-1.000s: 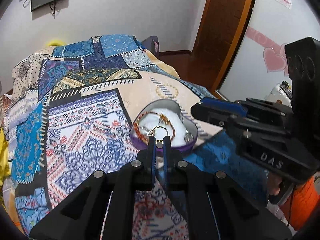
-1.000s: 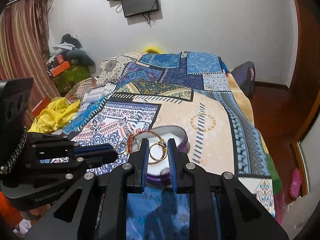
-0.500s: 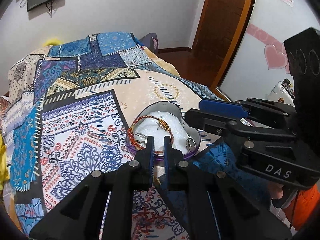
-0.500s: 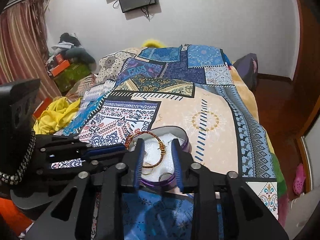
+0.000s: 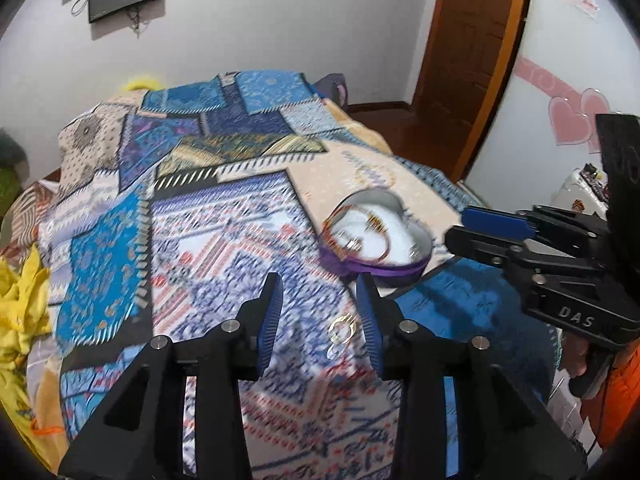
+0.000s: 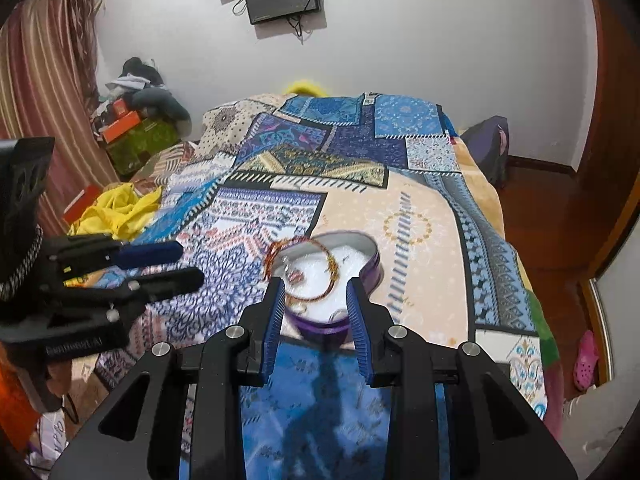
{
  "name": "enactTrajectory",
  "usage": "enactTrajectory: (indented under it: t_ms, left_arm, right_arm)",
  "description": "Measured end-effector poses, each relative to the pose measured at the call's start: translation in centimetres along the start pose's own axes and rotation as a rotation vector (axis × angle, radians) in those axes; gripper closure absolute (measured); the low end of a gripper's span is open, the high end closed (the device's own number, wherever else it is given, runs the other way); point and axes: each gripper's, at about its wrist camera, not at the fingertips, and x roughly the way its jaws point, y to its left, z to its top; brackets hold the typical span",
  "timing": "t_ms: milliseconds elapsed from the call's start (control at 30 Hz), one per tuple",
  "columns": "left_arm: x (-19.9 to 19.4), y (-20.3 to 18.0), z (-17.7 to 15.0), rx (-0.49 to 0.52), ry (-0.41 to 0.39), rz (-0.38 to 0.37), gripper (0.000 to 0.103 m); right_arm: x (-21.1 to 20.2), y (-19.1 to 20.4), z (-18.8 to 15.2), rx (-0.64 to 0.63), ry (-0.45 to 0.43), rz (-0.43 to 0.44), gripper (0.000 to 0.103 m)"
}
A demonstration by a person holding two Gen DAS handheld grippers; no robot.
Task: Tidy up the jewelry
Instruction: 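Withdraw both tools from the tin toward the remaining jewelry, then grasp the red beaded bracelet with the right tool while the left tool approaches a gold hoop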
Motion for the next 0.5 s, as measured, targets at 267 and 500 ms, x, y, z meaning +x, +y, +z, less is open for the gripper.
enactTrajectory:
  t_ms: [267,500]
  left_arm:
    - [1.4,0.6,-2.6,0.002,0.097,0.011,0.066]
    - [0.3,1.1,-4.4,-0.023,0.091,-0.001,0.066]
  right_arm:
    - [1.2,0.8,-2.1,0.021,0.071,0.009,0.074]
    - [3.1,3.4,-3.5,-0.024,0.148,0.080,0.074]
